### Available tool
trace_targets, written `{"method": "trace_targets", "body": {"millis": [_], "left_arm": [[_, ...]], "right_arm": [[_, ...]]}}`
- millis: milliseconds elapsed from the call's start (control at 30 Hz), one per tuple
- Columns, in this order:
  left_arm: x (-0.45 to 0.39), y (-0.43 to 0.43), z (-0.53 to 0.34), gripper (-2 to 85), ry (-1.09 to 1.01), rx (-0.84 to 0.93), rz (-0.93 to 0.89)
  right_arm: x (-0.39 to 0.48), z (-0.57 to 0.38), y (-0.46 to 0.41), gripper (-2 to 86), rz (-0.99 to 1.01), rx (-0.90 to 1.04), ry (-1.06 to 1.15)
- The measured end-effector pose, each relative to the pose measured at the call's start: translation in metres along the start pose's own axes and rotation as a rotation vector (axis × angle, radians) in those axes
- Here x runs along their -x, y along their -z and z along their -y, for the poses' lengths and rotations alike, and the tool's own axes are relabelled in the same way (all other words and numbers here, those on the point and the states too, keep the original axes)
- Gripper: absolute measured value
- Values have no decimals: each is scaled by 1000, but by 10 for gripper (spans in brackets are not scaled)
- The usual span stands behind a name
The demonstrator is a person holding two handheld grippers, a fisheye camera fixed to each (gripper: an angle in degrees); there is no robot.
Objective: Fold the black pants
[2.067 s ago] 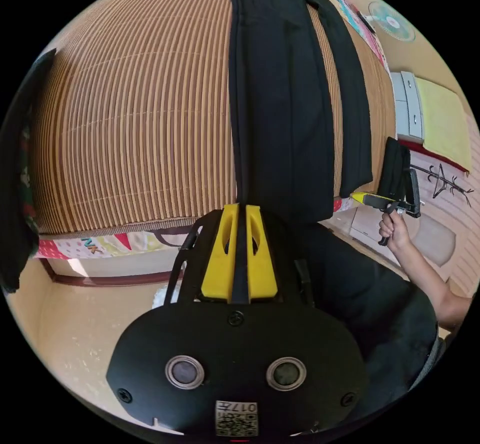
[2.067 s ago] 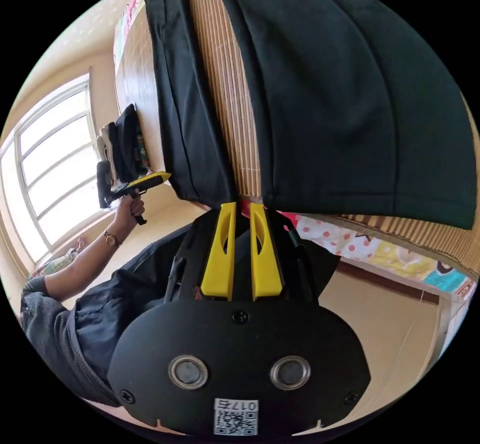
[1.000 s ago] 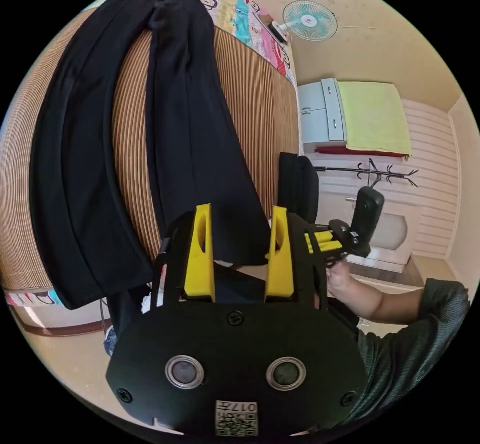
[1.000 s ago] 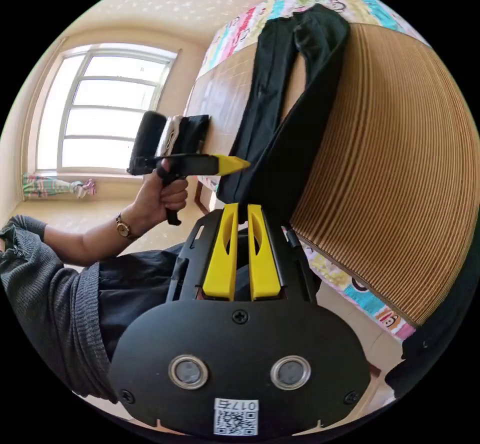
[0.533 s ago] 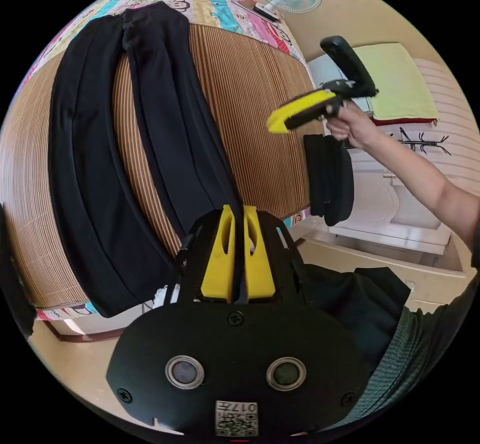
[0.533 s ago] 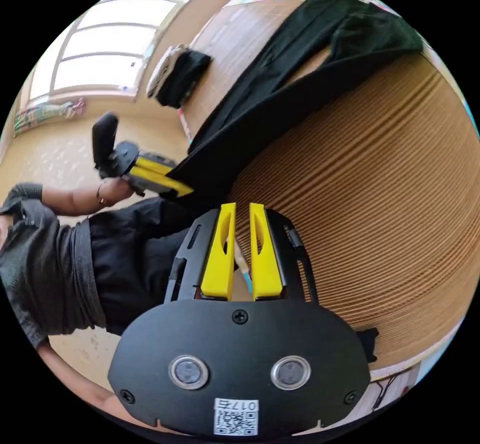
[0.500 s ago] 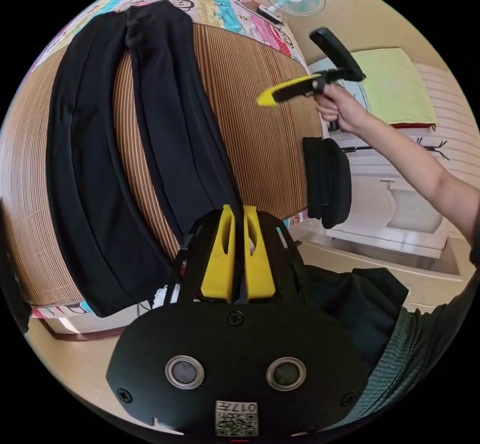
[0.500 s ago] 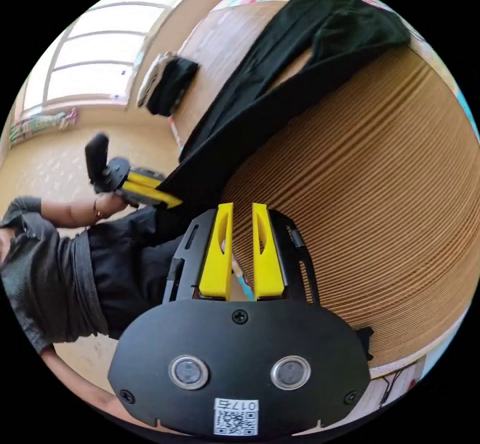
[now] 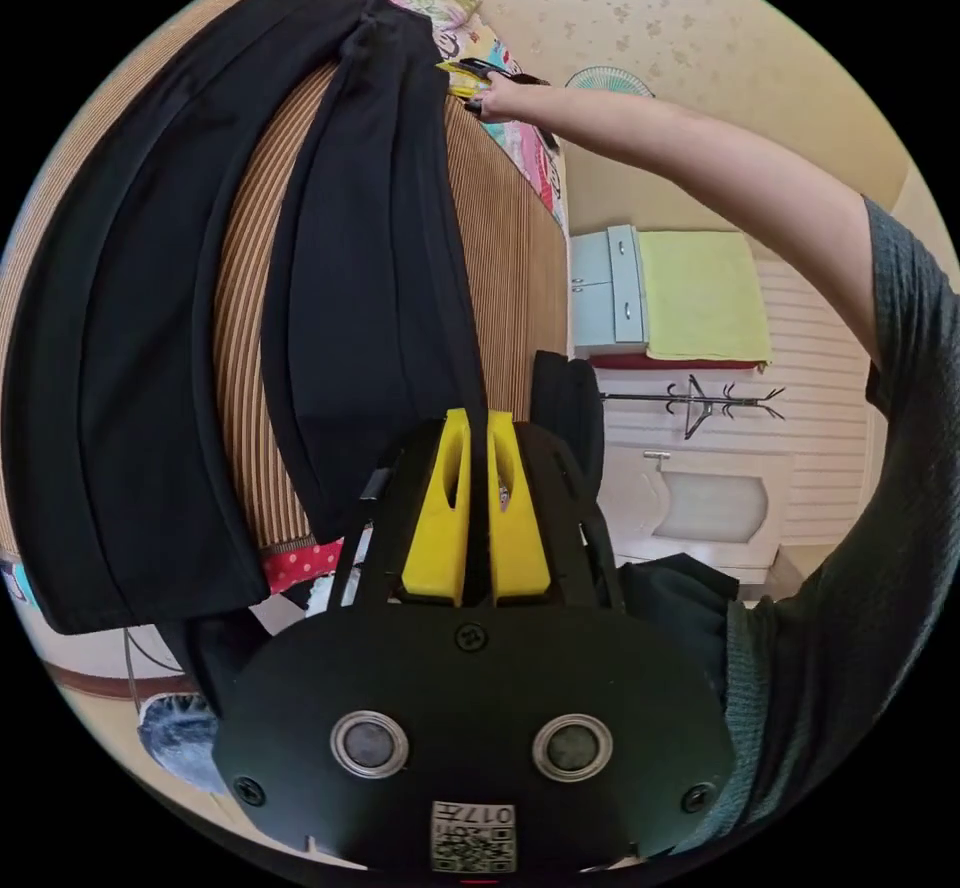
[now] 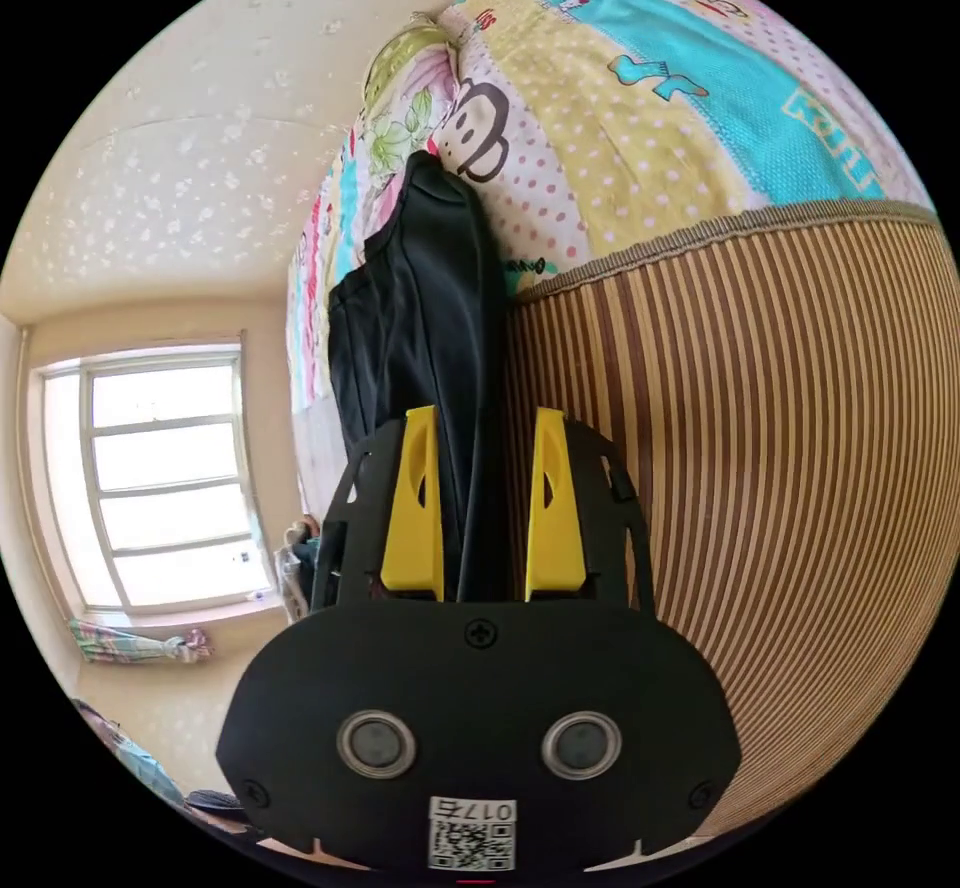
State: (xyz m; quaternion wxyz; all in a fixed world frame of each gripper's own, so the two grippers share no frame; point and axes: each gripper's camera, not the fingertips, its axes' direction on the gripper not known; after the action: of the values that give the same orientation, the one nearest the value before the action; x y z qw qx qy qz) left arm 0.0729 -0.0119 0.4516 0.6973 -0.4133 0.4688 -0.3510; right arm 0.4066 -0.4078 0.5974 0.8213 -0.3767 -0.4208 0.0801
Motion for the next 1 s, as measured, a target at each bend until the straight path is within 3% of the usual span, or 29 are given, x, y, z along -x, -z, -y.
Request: {"method": "trace_targets", "body": {"millis": [133,200,333,467,567,633,700,867,1000], "left_arm": [[27,30,-17,-4,127,-109,-99],[33,57,-29,-4,171,-172,-91],[42,126,-48,-4,240,-290,14],[71,166,-49,-3,293,-335,103],[111,181,-42,-1,398,-302,175],[130,186,-35,0,429,-263,228],[141,191,-31,2,432,-233,255],[140,195,-9,7,392,-97,248],[119,204,16,11,323,8,296]], "right_arm": [[128,-15,-28,34,-494,-89,316],[187,-26,-53,30,-572,-92,482],[294,-41,-115,27,-500,-47,694],[342,-41,-183,30,-441,14,716],[331,-39,-219,36,-327,73,580],[306,-59,-210,45,-83,33,601],[280,-80,-204,57,16,95,590],[181,-188,-173,80,-27,288,584],[88,-302,-156,103,-40,471,383]]}}
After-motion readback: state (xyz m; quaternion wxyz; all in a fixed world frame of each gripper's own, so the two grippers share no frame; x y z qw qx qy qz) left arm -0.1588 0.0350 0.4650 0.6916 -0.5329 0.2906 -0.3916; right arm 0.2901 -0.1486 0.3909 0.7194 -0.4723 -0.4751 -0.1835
